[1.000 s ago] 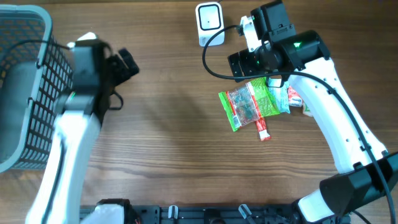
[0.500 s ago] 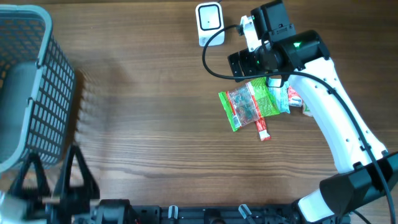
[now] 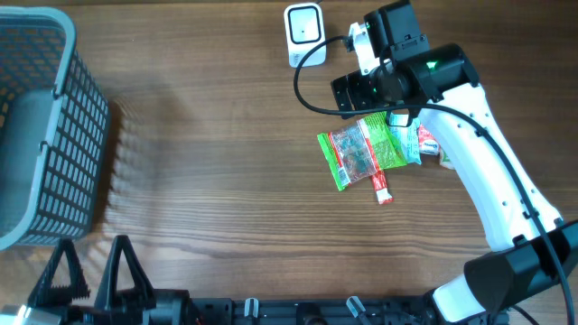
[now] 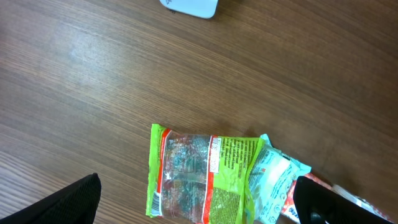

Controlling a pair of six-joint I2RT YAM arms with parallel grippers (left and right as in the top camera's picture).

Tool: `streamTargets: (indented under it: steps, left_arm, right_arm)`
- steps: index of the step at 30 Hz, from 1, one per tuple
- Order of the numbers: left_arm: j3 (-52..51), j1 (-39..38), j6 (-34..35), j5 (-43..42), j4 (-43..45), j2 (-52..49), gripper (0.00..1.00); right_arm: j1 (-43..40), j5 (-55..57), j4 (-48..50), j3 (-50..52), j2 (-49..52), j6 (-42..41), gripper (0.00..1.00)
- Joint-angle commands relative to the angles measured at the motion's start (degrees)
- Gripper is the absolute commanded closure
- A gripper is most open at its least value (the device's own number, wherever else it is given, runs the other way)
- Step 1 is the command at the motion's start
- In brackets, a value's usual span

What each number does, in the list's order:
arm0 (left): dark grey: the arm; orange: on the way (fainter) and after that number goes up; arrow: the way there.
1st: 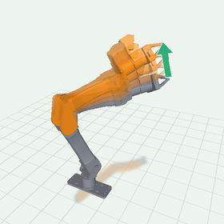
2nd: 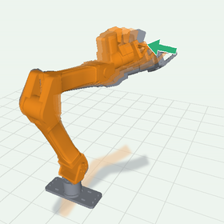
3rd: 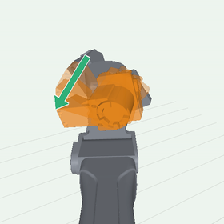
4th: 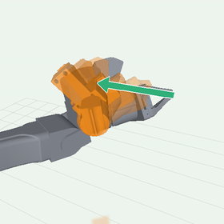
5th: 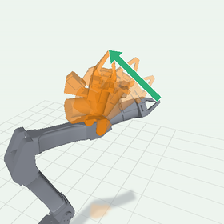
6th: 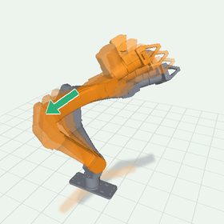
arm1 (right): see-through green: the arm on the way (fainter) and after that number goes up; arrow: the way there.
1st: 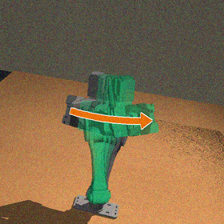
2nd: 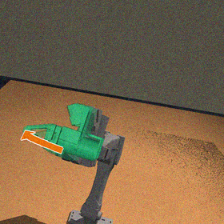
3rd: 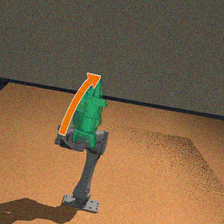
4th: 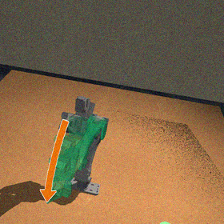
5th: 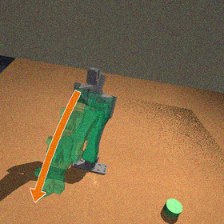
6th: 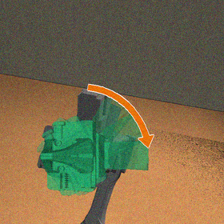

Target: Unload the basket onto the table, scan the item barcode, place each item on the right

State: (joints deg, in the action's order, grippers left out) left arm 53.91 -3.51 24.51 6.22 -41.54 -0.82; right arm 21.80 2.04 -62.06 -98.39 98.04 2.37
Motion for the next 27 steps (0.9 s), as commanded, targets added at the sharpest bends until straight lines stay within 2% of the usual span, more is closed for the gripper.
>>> streamTargets:
  steps: [1, 2, 6, 8, 11, 17, 21, 23, 27]
  left_arm:
    - [-8.46, -0.39, -0.26, 0.94, 11.67, 0.57, 0.00]
    - [-11.50, -0.39, -0.26, 0.94, 17.20, 0.57, 0.00]
    - [-29.97, -0.39, -0.09, 0.90, 49.92, 0.59, 0.00]
    - [-38.60, -0.39, -0.09, 0.90, 62.36, 0.59, 0.00]
    - [-47.15, -0.33, -0.09, 0.87, 69.20, 0.61, 0.00]
    - [-53.59, 0.94, -0.13, -1.01, 66.64, 0.61, 0.00]
    - [-53.59, 1.92, -0.35, -0.96, 56.50, 0.61, 0.00]
    - [-53.59, 2.36, -0.68, -0.98, 48.72, 0.61, 0.00]
    - [-53.59, 2.34, -10.03, -1.53, 37.79, 0.61, 0.00]
  right_arm:
    - [-0.13, 0.94, 0.00, -0.24, 0.00, -1.03, 0.00]
    - [-0.13, 0.94, 0.00, -0.24, 0.00, -1.03, 0.00]
    - [-0.13, 0.94, 0.00, -0.24, 0.00, -1.01, 0.00]
    - [-0.13, 0.94, 0.00, -0.24, 0.00, -0.98, 0.01]
    - [-0.13, 0.94, 0.00, -0.24, 0.00, -1.01, 0.00]
    - [-0.13, 0.94, 0.00, -0.24, 0.00, -1.03, 0.00]
    - [-0.13, 0.94, 0.00, -0.24, 0.00, -1.03, 0.00]
    - [-0.13, 0.94, 0.00, -0.24, 0.00, -1.03, 0.00]
    - [-0.13, 0.94, 0.00, -0.24, 0.00, -1.03, 0.00]
